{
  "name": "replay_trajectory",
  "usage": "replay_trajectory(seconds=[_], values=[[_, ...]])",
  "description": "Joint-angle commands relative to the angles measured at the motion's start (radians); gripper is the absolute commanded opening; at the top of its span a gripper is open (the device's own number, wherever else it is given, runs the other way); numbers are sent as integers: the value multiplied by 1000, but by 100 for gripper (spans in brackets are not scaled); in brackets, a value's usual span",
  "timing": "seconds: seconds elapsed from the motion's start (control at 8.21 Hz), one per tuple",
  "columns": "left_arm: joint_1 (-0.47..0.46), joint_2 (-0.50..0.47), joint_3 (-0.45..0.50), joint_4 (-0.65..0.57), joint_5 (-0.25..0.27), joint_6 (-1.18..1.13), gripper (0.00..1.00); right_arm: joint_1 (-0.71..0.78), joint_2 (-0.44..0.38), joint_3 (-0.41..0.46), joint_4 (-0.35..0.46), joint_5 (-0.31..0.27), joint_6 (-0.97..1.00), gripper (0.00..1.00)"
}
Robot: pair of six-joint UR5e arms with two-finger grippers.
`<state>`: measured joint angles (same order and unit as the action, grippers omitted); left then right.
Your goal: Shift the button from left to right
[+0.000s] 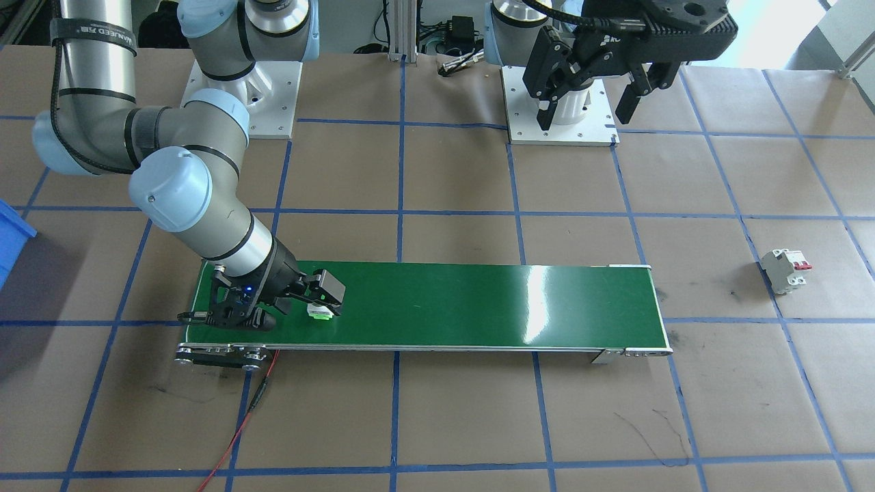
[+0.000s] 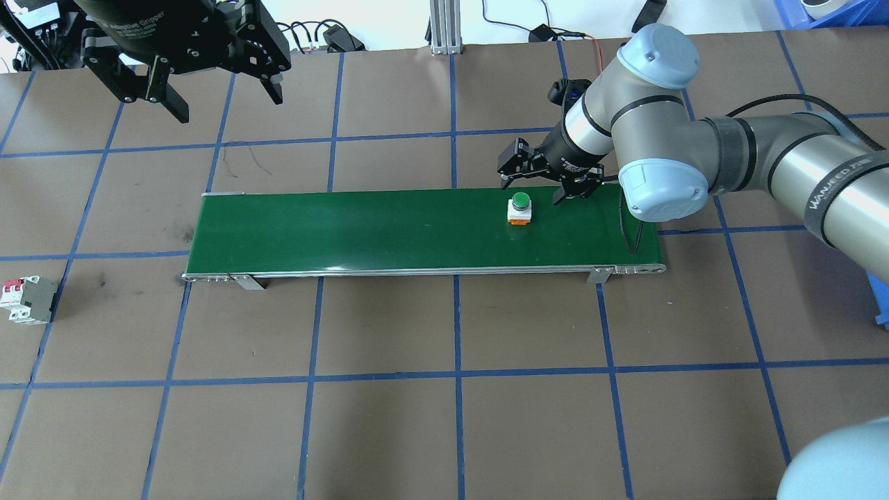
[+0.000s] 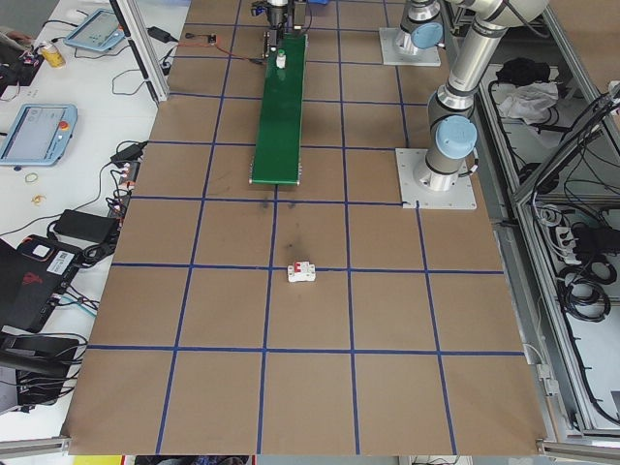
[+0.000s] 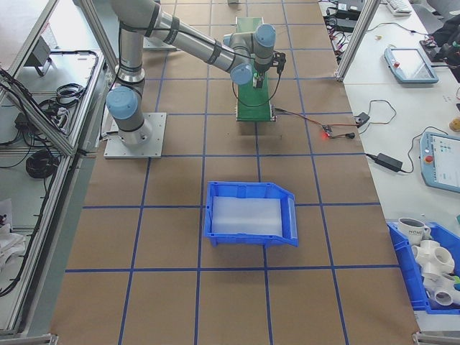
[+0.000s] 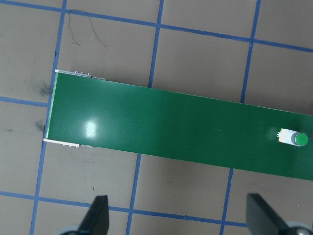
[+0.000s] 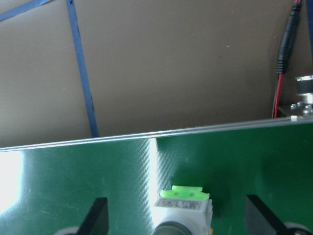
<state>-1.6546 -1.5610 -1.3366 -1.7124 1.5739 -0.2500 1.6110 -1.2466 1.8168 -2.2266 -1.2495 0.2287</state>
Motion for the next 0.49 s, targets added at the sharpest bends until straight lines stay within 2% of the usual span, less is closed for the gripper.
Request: replay_trajectory(seconds=[0.0, 0.24, 0.37], values=[[1, 1, -1, -13, 1, 0, 100, 1, 23, -1, 2, -161, -89, 66], [1, -1, -1, -13, 0, 0, 100, -8, 6, -5, 184, -241, -130, 2], [2, 1, -1, -13, 0, 0, 100, -22, -13, -11, 240, -258, -147, 0]])
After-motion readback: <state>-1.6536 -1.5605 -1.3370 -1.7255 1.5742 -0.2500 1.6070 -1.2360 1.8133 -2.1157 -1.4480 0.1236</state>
